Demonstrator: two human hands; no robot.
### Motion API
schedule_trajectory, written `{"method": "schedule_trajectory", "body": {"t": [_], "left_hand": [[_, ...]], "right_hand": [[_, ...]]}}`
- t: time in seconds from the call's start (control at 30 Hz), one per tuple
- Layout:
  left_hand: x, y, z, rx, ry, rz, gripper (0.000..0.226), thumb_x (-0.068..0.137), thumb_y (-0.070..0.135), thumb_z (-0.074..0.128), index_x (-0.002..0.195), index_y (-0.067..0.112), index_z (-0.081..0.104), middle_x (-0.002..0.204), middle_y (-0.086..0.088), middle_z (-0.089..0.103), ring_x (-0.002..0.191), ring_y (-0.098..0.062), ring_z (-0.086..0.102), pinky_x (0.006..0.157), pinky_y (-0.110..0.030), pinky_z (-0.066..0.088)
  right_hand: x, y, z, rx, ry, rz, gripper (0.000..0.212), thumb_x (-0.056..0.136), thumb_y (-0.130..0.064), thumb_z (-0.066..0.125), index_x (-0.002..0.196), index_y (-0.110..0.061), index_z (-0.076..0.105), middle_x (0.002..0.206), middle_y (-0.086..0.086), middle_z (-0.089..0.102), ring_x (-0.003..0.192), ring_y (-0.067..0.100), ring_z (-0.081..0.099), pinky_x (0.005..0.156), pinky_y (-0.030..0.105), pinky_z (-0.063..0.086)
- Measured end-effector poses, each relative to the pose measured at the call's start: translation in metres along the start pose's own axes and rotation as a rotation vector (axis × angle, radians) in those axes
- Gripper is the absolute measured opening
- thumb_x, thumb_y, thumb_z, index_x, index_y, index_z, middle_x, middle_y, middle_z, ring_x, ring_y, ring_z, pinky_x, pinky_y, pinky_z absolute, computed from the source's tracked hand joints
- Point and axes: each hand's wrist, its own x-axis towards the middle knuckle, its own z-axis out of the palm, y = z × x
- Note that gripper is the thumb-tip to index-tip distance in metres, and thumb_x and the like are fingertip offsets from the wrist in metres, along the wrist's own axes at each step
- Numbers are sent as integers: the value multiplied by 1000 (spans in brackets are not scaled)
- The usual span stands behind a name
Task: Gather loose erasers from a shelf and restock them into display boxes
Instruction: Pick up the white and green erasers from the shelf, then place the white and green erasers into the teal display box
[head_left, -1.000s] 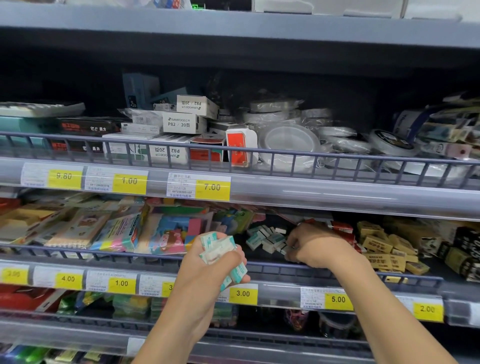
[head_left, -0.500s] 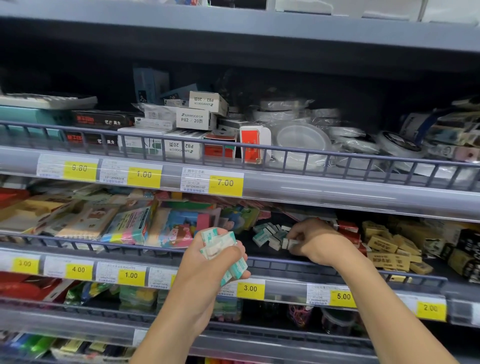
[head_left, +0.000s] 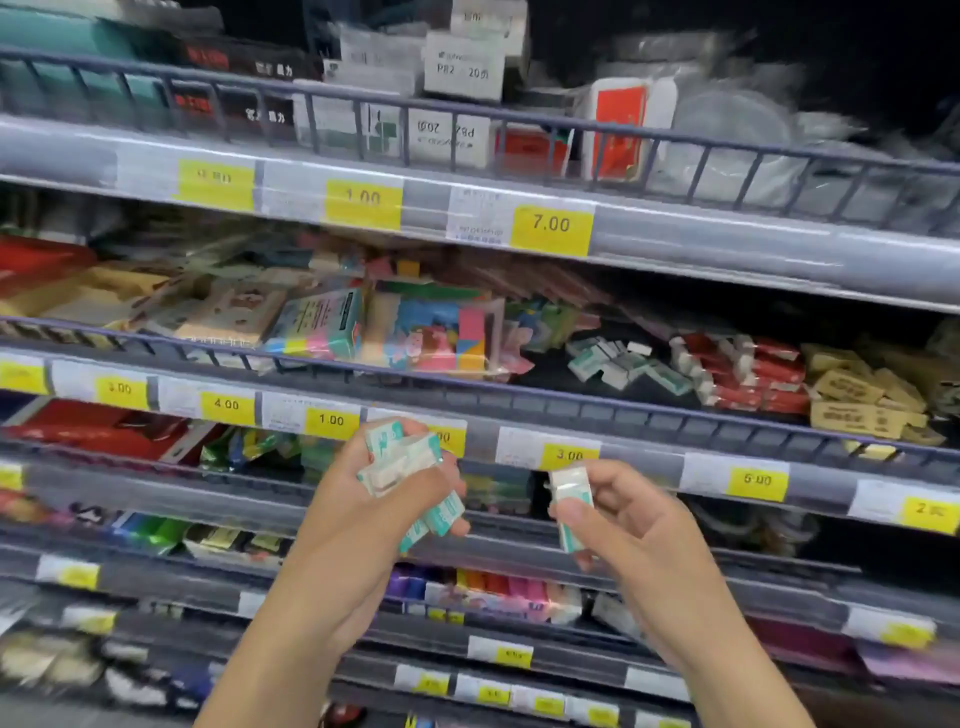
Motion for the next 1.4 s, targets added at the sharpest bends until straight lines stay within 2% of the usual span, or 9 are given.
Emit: {"method": "schedule_trajectory", "body": {"t": [0.2,0.3,0.37,0.47,0.57,0.77,0.9,1.07,1.4], "left_hand": [[-66,-86,-92,82,196,-266,53,56,29,89,105,26,70,91,-9,75,81,-28,72,74,-47,58],[-110,-135,-134,110,297,-431,46,71,9,85,111,14,63,87,-11,72,70,-21,70,62,-36,59],[-142,-162,-156,117,365,-545,42,76,-2,81,110,10,61,83,-10,71,64,-19,68,61,-36,62],[-189,-190,-176,101,488,-676,53,64,12,79,114,10,60,84,-13,71,68,-21,69,69,-45,64],[-226,-207,-184,36,590,-742,55,63,11,80,114,11,61,89,-16,72,73,-24,72,62,-40,63],[-272,-211,-177,-20,775,-728,55,66,9,79,117,7,59,96,-18,70,82,-29,71,65,-37,61],[-297,-207,-173,-71,925,-676,62,58,16,84,115,9,61,92,-14,72,84,-28,72,69,-39,61],[-335,-196,-192,-106,1062,-606,58,58,18,83,112,13,63,94,-16,74,82,-29,73,71,-43,63],[-373,-154,-309,-196,1180,-483,55,67,11,78,119,9,61,90,-11,75,82,-28,72,76,-46,61]], "right_hand": [[-63,112,40,-60,-19,426,40,77,-52,80,110,-31,72,108,-2,74,90,14,66,77,31,54],[-98,166,58,-30,-8,526,13,88,-25,77,101,-26,75,91,2,75,69,12,60,60,26,48],[-120,197,67,-45,10,615,10,89,-13,73,97,-20,75,83,3,73,65,13,56,60,30,45],[-146,227,76,-98,-24,731,8,91,-5,70,95,-12,72,80,9,69,62,15,52,58,29,43],[-156,244,79,-122,-50,807,9,91,-2,70,93,-10,70,71,1,68,56,11,52,51,21,43],[-139,266,81,-179,-303,792,8,93,0,66,95,-7,69,64,-9,67,54,2,53,54,13,43],[-119,274,107,-210,-477,779,10,92,-7,69,96,-15,71,81,-1,73,66,8,58,61,27,44],[-95,265,180,-199,-703,642,13,91,-6,70,100,-15,72,78,-11,73,63,-2,61,57,10,45],[-74,232,353,-167,-867,518,15,91,-7,71,103,-16,72,78,-12,72,64,-2,60,60,10,45]]}}
